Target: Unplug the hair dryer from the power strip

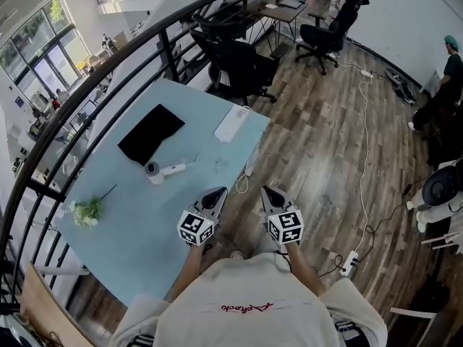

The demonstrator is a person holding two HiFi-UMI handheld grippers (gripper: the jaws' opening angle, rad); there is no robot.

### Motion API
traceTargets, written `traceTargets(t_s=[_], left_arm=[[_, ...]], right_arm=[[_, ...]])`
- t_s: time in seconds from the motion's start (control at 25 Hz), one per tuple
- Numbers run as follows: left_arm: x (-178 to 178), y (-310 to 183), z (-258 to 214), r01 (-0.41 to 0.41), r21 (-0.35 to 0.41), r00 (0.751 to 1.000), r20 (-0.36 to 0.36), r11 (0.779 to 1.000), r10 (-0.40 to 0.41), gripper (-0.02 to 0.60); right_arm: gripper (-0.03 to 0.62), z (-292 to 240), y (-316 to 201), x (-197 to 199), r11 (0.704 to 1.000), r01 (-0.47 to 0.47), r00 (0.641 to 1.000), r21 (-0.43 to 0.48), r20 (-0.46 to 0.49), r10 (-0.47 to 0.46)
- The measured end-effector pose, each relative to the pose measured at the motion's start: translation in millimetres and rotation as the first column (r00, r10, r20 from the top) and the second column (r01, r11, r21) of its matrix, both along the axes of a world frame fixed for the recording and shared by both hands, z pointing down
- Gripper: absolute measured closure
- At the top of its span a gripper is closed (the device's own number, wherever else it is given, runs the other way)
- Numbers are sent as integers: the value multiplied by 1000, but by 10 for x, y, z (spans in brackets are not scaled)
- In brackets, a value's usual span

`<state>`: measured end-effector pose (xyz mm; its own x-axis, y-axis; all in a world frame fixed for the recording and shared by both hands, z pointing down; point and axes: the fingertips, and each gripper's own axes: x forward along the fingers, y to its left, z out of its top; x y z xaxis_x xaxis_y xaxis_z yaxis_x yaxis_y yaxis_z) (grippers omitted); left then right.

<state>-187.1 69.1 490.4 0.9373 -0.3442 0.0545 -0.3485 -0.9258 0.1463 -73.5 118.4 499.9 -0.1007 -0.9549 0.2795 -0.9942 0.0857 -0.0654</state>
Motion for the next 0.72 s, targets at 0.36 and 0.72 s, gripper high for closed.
traceTargets(t_s=[0.36, 0.72], left_arm=[[115, -119, 51, -1, -2, 1000, 6, 1000, 1, 574], [411, -502, 101, 41, 1, 999, 24, 999, -41, 574]], right_arm=[[577, 104, -95, 91, 1000, 5, 1000, -8, 13, -4], [577, 156, -542, 392, 999, 44, 998, 6, 33, -44]])
